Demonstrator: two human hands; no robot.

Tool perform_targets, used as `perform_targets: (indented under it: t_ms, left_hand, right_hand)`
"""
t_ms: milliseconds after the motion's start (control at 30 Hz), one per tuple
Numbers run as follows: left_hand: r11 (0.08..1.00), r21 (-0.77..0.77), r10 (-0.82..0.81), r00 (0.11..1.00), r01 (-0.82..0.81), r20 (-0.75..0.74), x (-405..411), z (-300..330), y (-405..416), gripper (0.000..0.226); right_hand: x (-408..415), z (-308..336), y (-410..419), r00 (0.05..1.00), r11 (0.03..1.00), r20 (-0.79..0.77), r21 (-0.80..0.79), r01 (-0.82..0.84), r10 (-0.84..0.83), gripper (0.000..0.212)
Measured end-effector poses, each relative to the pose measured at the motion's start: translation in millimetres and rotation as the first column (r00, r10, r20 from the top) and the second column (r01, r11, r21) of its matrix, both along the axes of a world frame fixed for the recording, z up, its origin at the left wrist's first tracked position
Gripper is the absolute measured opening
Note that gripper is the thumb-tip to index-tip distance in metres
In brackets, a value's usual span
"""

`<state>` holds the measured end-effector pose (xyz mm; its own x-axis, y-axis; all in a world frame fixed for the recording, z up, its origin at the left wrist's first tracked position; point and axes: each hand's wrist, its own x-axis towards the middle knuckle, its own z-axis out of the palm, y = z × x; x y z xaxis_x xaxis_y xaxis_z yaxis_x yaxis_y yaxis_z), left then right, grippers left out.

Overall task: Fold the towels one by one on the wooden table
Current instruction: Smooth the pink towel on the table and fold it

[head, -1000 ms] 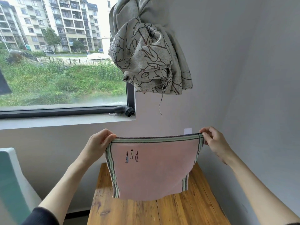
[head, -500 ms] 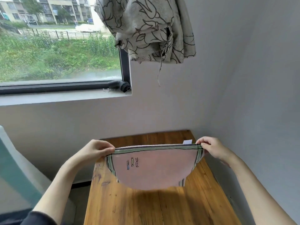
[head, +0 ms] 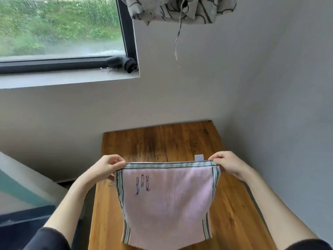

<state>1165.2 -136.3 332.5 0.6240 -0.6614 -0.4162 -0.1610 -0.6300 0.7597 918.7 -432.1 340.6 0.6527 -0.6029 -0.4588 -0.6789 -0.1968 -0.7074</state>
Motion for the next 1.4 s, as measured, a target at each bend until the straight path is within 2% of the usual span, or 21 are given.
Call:
perform_targets:
  t_ms: [133, 367, 433, 667, 767, 867, 933, 1033, 1167, 1267, 1400]
  left_hand:
    - [0.992, -0.042, 0.122, 0.979, -0.117, 0.162, 17.4, -49.6, -21.9, 0.014]
    - [0.988, -0.024, 0.148, 0.915, -0.149, 0.375, 87.6, -129.2, -74.2, 0.013]
    - [0.984, -0.028, 0.172, 0.905, -0.175, 0.389, 107.2, -158.3, -89.8, 0.014]
    - [0.988, -0.032, 0.150, 0.868, -0.153, 0.473, 139.4, -227.9, -121.6, 0.017]
    - [0.994, 0.008, 0.091, 0.853, -0.111, 0.513, 142.0, -250.9, -123.5, 0.015]
    - [0.997, 0.031, 0.042, 0.806, -0.075, 0.590, 143.2, -258.1, -123.0, 0.016]
    - [0.992, 0.063, 0.043, 0.755, -0.112, 0.655, 140.5, -257.9, -124.7, 0.024]
    - [0.981, 0.062, 0.079, 0.668, -0.185, 0.740, 115.5, -249.2, -127.4, 0.030]
    - [0.998, 0.051, -0.061, 0.681, 0.035, 0.730, 36.8, -240.4, -127.7, 0.037]
    - [0.973, 0.133, -0.230, 0.708, 0.191, 0.668, -27.4, -243.2, -134.6, 0.046]
    - [0.895, 0.272, -0.443, 0.639, 0.353, 0.629, -82.5, -256.5, -145.2, 0.052]
  right_hand:
    - [43.5, -50.2, -14.5, 0.996, 0.992, 0.042, -0.095, 0.086, -0.083, 0.019]
    - [110.7, -138.4, -48.1, 0.990, 0.955, 0.107, -0.271, 0.119, -0.093, 0.021]
    - [130.8, -164.4, -61.5, 0.987, 0.939, 0.137, -0.319, 0.128, -0.088, 0.021]
    - [165.3, -225.0, -92.4, 0.983, 0.897, 0.168, -0.419, 0.139, -0.074, 0.023]
    - [165.9, -251.6, -94.9, 0.980, 0.873, 0.187, -0.467, 0.143, -0.060, 0.023]
    - [163.8, -267.8, -97.2, 0.985, 0.832, 0.173, -0.549, 0.083, 0.015, 0.023]
    - [161.6, -272.1, -97.6, 0.990, 0.811, 0.139, -0.581, 0.065, 0.020, 0.024]
    - [148.2, -266.3, -90.9, 0.975, 0.839, 0.208, -0.514, 0.181, -0.083, 0.025]
    - [103.4, -248.6, -64.6, 0.954, 0.867, 0.255, -0.426, 0.258, -0.158, 0.015]
    - [67.4, -241.8, -41.4, 0.974, 0.929, 0.136, -0.300, 0.217, -0.184, 0.011]
    - [44.5, -245.9, -23.6, 0.992, 0.981, -0.077, -0.172, 0.090, -0.105, 0.013]
